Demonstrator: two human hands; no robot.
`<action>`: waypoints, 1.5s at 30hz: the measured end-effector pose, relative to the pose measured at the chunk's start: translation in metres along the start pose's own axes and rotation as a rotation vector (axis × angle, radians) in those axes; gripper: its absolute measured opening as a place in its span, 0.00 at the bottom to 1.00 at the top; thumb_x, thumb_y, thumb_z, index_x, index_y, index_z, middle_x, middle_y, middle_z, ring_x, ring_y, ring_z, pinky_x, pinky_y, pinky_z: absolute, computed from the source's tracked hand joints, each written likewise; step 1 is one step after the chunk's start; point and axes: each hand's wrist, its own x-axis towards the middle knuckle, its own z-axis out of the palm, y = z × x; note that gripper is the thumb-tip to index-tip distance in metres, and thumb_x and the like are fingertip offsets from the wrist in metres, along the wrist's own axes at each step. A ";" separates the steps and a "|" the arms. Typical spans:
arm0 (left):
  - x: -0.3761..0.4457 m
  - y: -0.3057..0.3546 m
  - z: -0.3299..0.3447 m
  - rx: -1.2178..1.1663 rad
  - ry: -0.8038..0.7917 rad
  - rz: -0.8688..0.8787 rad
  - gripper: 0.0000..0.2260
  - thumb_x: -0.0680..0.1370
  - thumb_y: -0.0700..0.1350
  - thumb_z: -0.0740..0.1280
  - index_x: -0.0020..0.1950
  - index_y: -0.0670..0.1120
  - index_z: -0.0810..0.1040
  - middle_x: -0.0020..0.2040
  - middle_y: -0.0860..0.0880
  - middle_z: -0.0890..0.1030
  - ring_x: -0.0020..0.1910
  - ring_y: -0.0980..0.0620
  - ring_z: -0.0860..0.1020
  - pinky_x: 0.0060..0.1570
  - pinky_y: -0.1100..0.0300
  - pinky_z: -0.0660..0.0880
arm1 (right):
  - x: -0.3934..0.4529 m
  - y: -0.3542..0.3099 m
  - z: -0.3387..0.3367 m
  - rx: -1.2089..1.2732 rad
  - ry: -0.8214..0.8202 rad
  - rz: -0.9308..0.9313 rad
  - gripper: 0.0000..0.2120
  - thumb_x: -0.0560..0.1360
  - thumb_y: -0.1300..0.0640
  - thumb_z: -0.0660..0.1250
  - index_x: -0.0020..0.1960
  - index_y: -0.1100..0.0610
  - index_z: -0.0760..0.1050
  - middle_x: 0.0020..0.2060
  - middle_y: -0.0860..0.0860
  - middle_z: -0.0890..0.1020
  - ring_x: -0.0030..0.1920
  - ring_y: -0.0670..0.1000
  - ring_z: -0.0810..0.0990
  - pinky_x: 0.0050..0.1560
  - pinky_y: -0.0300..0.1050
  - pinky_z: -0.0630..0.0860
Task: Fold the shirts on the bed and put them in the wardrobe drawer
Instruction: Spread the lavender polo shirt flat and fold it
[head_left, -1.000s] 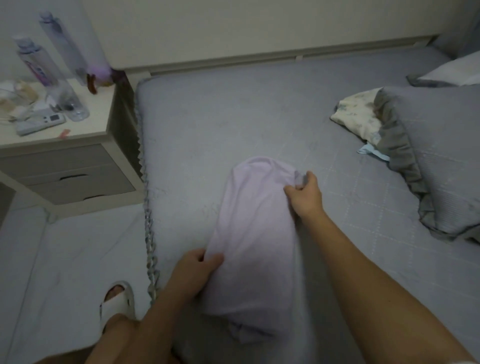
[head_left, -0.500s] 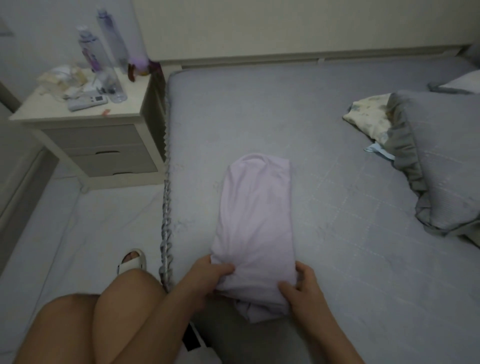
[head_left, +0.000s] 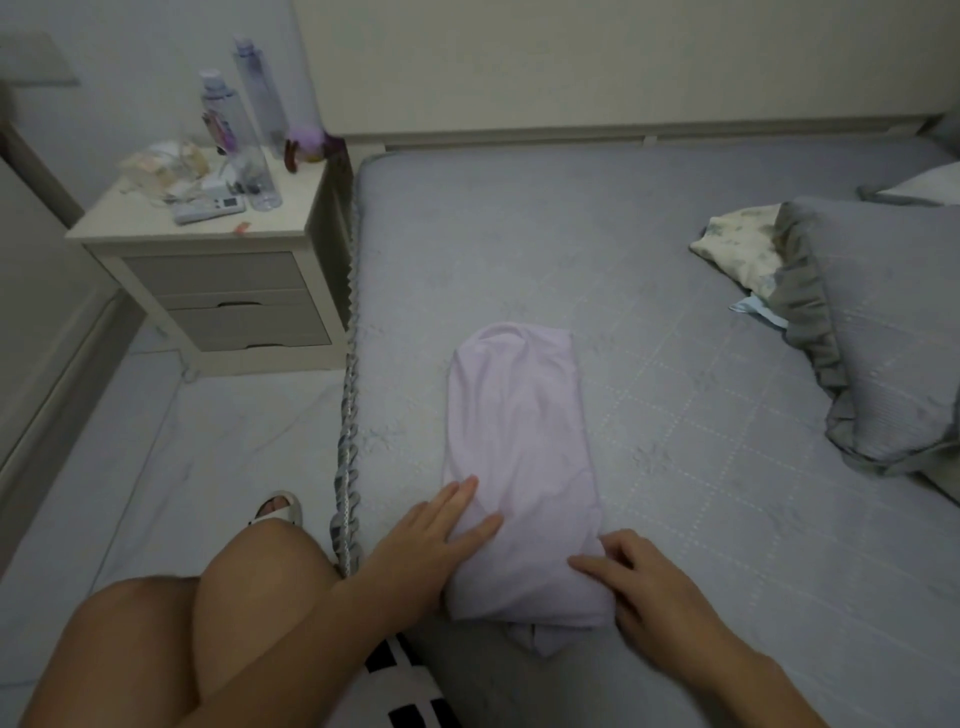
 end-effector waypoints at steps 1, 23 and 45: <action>0.002 -0.001 0.004 -0.013 -0.070 0.010 0.47 0.69 0.45 0.73 0.80 0.55 0.48 0.79 0.39 0.44 0.77 0.35 0.53 0.72 0.43 0.62 | -0.001 0.004 0.004 -0.091 -0.001 -0.056 0.30 0.66 0.63 0.73 0.66 0.45 0.77 0.60 0.55 0.77 0.56 0.55 0.78 0.55 0.46 0.77; -0.004 0.043 0.008 -0.685 0.128 -0.018 0.45 0.64 0.59 0.76 0.76 0.60 0.57 0.71 0.68 0.62 0.71 0.68 0.61 0.67 0.73 0.59 | 0.039 -0.035 -0.033 0.897 0.357 0.467 0.10 0.79 0.54 0.66 0.43 0.61 0.76 0.36 0.62 0.79 0.35 0.47 0.73 0.38 0.45 0.71; 0.097 -0.050 -0.019 -0.851 0.447 -0.707 0.12 0.78 0.55 0.67 0.58 0.52 0.74 0.43 0.57 0.78 0.39 0.61 0.76 0.37 0.74 0.67 | 0.159 -0.009 -0.028 0.167 0.191 0.843 0.27 0.78 0.46 0.63 0.73 0.55 0.64 0.65 0.58 0.76 0.62 0.60 0.77 0.57 0.51 0.73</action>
